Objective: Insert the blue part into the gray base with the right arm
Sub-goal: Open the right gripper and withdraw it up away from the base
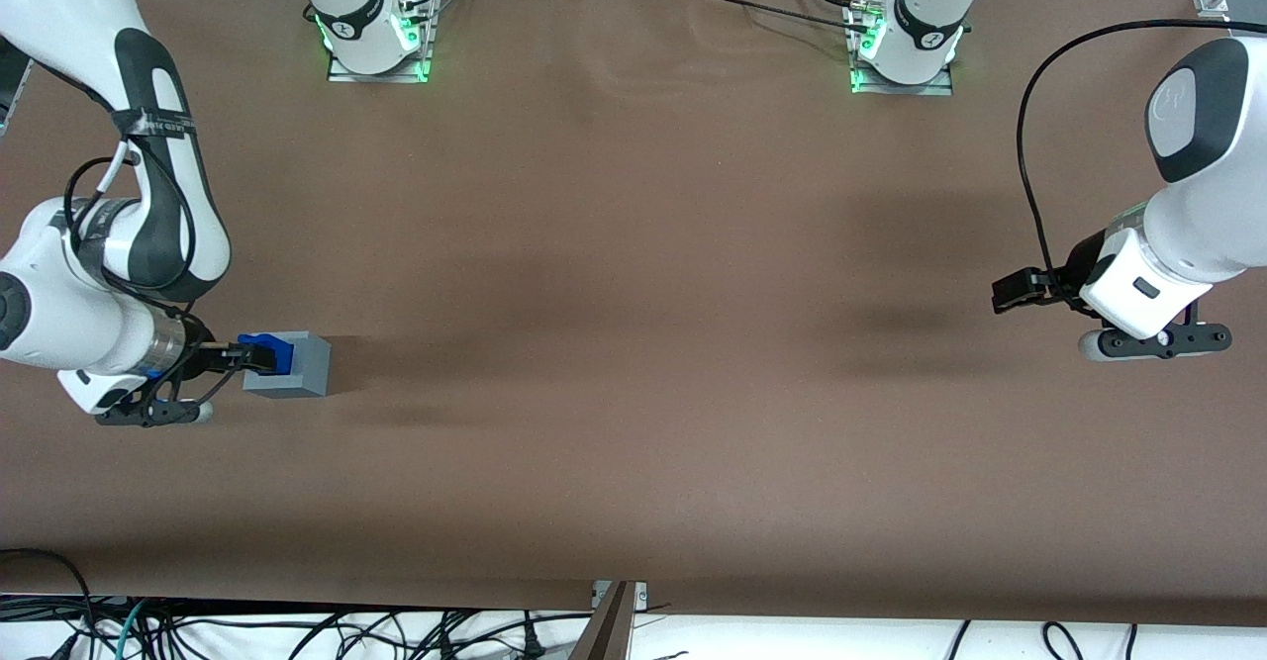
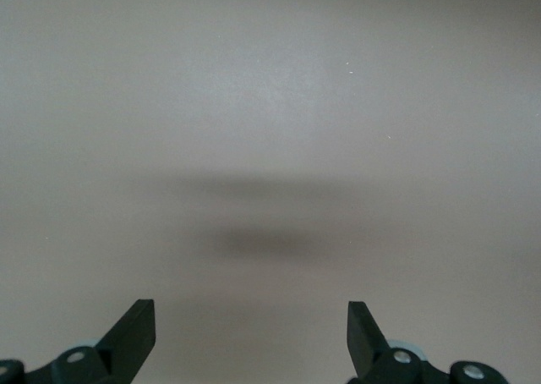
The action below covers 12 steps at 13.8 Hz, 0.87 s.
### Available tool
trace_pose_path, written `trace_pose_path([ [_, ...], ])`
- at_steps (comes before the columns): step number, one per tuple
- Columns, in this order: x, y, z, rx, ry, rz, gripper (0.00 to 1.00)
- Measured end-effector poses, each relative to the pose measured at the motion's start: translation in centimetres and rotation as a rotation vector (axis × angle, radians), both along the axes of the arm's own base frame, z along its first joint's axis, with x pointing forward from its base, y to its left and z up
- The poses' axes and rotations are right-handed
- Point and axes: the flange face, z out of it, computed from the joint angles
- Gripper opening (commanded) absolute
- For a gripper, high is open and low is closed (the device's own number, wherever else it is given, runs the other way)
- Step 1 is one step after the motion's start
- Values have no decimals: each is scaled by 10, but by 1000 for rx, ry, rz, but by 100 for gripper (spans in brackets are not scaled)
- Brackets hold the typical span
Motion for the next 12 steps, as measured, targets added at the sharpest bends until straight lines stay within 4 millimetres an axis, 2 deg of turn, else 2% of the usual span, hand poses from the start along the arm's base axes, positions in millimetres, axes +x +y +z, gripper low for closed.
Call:
trace_pose_path([
  [3, 0, 6, 35, 5, -28, 8, 99],
  [5, -9, 9, 76, 11, -27, 14, 99],
  [9, -51, 22, 177, 28, -15, 34, 99],
  [10, -64, 24, 194, 31, -16, 26, 99],
  [12, -87, 30, 208, 34, -16, 7, 99],
])
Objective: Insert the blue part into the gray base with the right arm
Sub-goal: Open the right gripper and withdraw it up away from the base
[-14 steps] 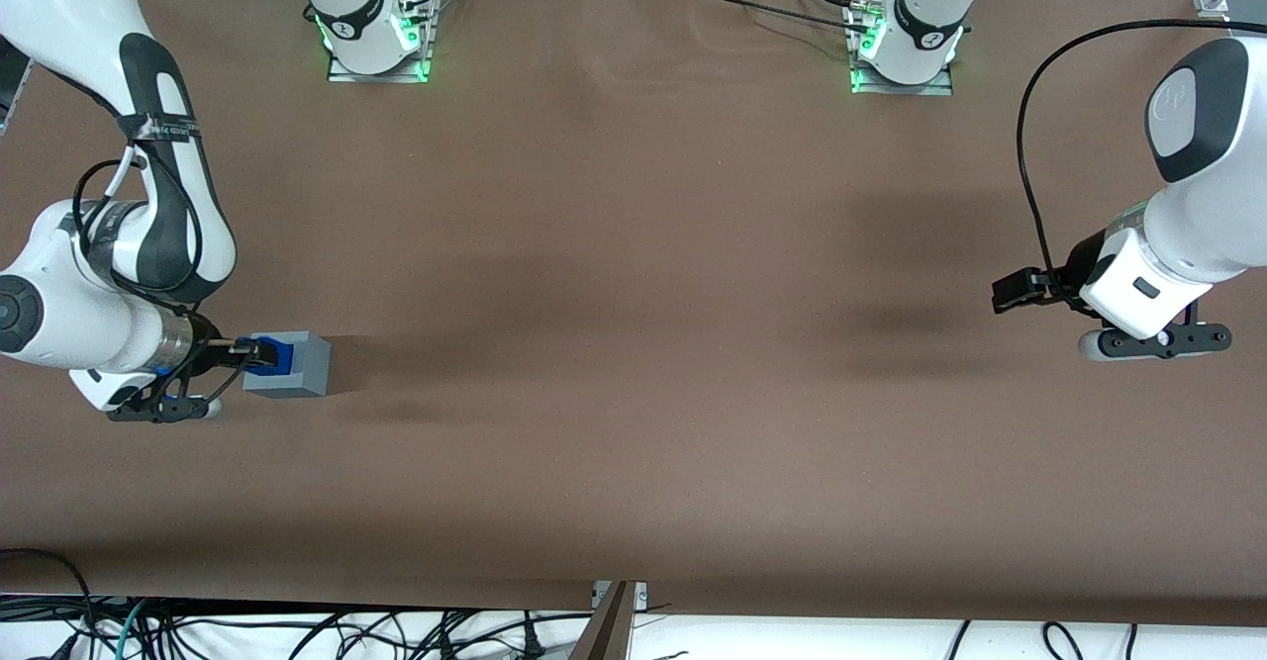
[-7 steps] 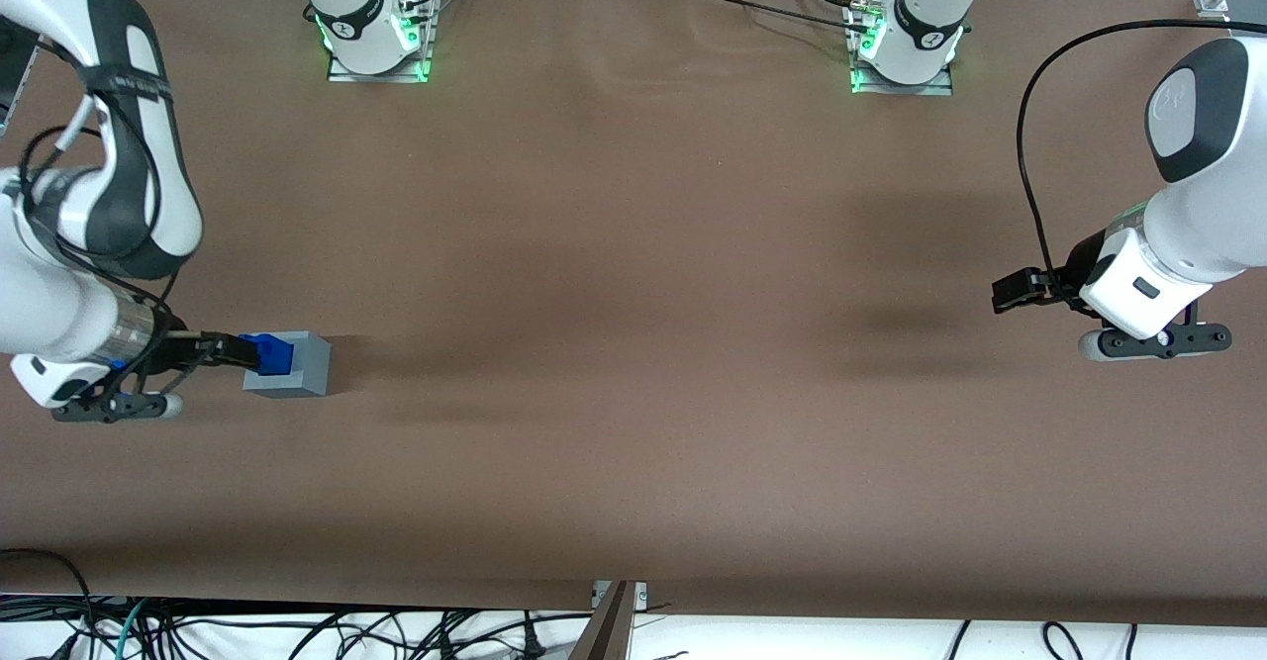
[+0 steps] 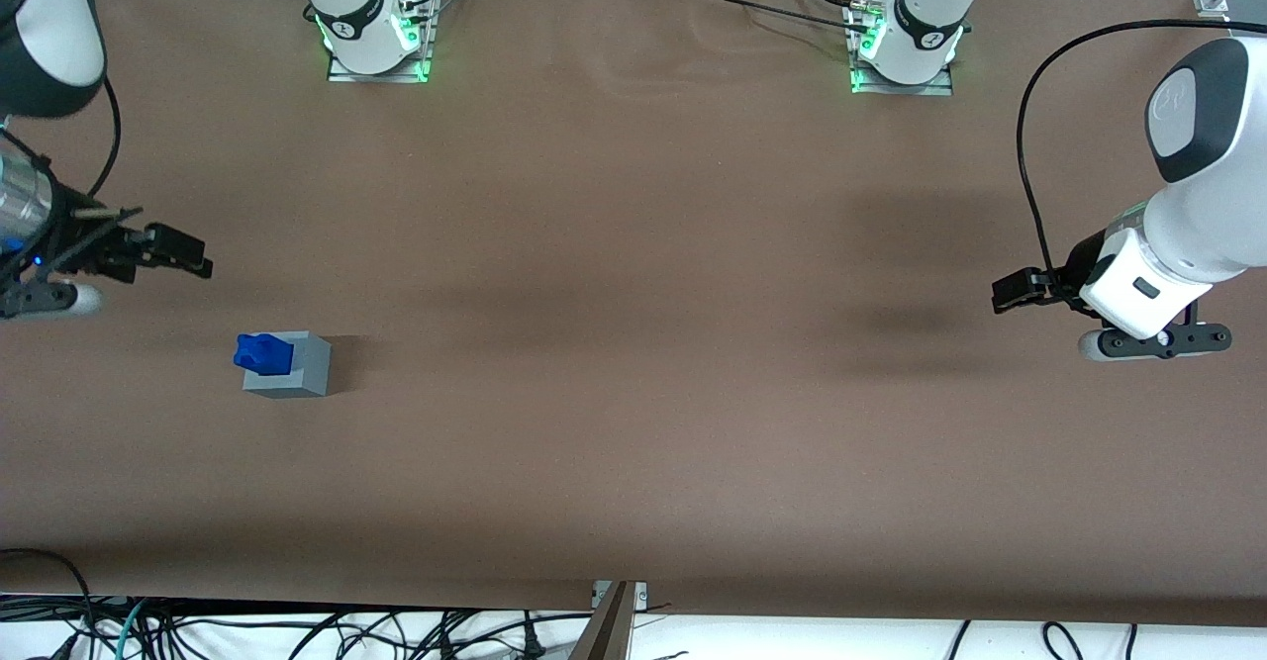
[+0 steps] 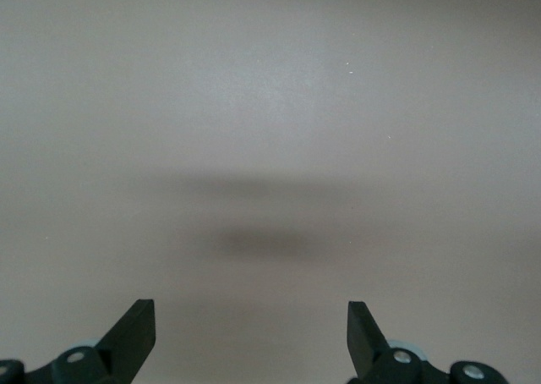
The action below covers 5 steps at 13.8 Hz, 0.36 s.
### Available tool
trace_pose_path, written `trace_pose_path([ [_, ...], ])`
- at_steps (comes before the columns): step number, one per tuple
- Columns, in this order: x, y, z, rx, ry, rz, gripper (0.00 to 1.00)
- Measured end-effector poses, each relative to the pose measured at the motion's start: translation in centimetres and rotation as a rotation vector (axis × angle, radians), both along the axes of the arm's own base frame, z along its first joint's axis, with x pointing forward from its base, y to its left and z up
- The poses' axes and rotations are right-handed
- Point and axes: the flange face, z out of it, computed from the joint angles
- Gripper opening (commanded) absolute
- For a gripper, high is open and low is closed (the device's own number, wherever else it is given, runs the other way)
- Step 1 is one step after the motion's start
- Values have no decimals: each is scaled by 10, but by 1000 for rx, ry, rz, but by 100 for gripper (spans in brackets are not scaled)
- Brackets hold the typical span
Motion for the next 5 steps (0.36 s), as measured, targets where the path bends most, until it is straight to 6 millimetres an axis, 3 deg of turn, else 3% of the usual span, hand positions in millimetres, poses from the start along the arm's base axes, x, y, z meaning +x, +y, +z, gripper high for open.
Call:
trace_pose_path([
  [3, -10, 14, 8, -3, -8, 11, 99],
  [5, -10, 13, 10, -16, -10, 13, 99],
])
